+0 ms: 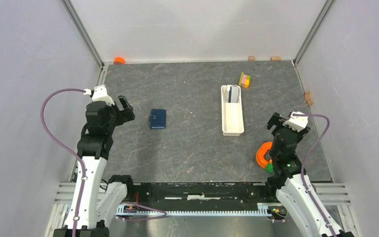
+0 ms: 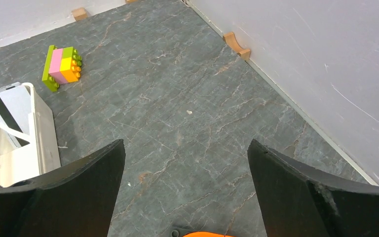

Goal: Put the credit cards into the card holder
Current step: Pick up the card holder from the center of the board.

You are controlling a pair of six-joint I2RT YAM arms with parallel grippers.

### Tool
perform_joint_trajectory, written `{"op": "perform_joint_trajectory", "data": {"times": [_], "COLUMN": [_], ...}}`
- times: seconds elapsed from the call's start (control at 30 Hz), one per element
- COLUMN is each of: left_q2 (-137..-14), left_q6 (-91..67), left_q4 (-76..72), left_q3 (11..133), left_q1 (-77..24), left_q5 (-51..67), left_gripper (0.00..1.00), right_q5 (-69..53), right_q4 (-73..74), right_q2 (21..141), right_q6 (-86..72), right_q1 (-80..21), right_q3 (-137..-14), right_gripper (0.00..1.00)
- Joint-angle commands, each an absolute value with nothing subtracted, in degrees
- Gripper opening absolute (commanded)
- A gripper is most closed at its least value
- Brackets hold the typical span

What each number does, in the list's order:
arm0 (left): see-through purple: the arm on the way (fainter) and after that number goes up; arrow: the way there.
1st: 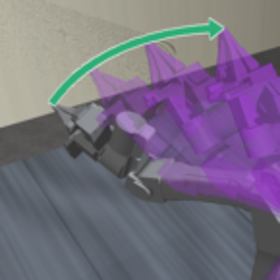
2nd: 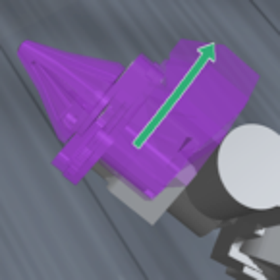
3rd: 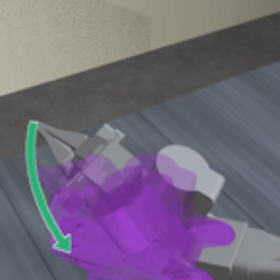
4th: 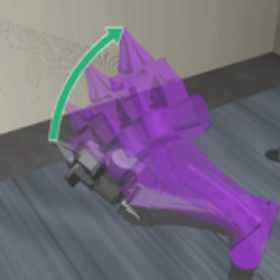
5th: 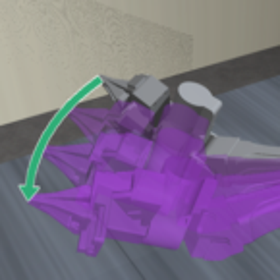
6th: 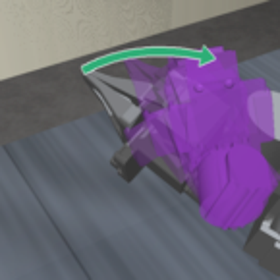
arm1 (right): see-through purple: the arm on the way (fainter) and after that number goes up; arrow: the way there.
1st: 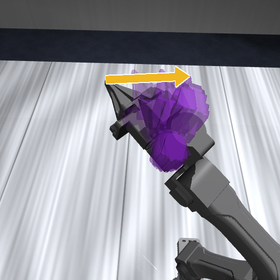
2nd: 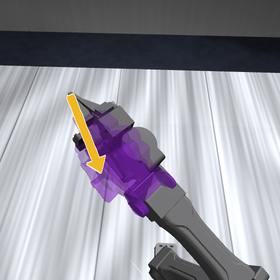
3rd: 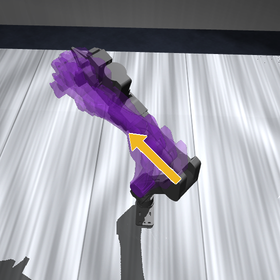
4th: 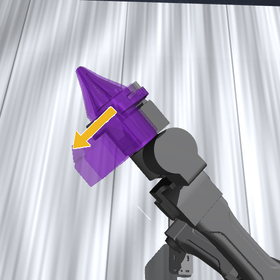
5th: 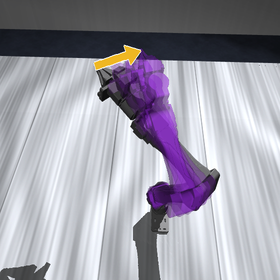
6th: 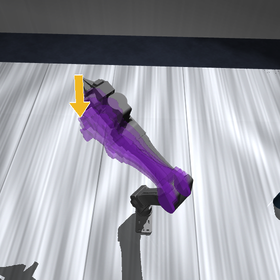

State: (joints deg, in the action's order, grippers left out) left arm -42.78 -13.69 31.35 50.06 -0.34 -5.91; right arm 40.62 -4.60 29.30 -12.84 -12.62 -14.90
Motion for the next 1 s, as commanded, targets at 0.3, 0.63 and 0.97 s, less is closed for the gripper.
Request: {"op": "perform_joint_trajectory", "data": {"times": [0.3,0.63,0.97], "left_q2": [-55.1,-77.6,-97.1], "left_q6": [-12.4,-13.2,-12.5], "left_q4": [34.7,34.1,36.7], "left_q3": [51.0,55.2,66.4], "left_q1": [-0.5,-6.8,-13.8], "left_q5": [-6.7,5.5,0.4], "left_gripper": [1.0,1.0,1.0], "right_q5": [40.5,35.8,33.2], "right_q4": [-4.3,-4.3,-4.6], "right_q2": [28.7,29.3,30.3], "right_q6": [-14.3,-14.5,-14.5], "right_q1": [-12.6,-12.6,-12.7], "right_q3": [-17.3,-17.1,-17.0], "right_gripper": [0.98,0.98,0.98]}}
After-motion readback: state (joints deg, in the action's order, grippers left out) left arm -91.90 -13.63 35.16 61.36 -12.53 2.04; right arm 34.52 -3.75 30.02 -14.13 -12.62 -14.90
